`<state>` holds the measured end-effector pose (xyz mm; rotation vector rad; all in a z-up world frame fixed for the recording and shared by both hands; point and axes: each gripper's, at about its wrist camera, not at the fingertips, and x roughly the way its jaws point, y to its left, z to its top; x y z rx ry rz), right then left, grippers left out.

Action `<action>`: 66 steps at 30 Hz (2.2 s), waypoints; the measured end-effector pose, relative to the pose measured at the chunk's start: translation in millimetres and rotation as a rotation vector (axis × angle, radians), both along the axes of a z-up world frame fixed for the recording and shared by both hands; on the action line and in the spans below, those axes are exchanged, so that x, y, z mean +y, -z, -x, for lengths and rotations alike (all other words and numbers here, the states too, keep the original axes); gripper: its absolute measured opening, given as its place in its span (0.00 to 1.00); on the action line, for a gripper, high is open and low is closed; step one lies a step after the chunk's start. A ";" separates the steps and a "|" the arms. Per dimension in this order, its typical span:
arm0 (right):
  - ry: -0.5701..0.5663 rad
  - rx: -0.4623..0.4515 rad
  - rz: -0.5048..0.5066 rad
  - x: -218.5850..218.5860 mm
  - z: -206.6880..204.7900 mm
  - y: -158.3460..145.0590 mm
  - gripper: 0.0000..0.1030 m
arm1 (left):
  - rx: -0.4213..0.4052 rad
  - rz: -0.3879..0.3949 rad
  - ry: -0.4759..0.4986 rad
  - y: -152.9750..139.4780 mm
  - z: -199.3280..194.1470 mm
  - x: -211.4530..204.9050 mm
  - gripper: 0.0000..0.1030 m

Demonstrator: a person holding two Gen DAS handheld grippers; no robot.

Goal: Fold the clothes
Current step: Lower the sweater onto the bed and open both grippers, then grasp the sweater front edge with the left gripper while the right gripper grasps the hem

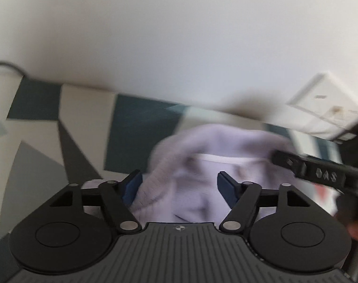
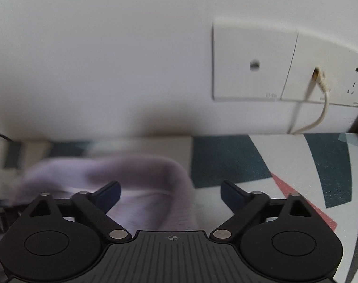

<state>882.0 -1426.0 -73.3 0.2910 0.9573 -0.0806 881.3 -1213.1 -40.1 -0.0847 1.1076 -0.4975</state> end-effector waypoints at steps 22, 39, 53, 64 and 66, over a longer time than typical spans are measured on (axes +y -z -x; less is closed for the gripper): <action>0.215 0.054 -0.200 45.8 287.6 -30.4 0.91 | -0.052 0.018 0.063 27.5 211.4 169.6 0.89; -0.294 0.079 0.044 191.6 314.2 8.8 0.96 | -0.026 -0.203 0.014 58.8 311.4 154.5 0.93; -0.137 0.081 -0.050 182.0 334.1 2.6 0.19 | -0.144 -0.129 0.097 7.4 326.5 168.4 0.16; -0.224 -0.118 -0.529 229.2 320.8 -64.1 0.15 | -0.378 0.012 -0.235 -99.7 256.6 296.1 0.15; -0.225 -0.156 -0.631 233.1 313.4 -67.7 0.15 | -0.401 0.010 -0.256 -106.3 244.4 304.5 0.15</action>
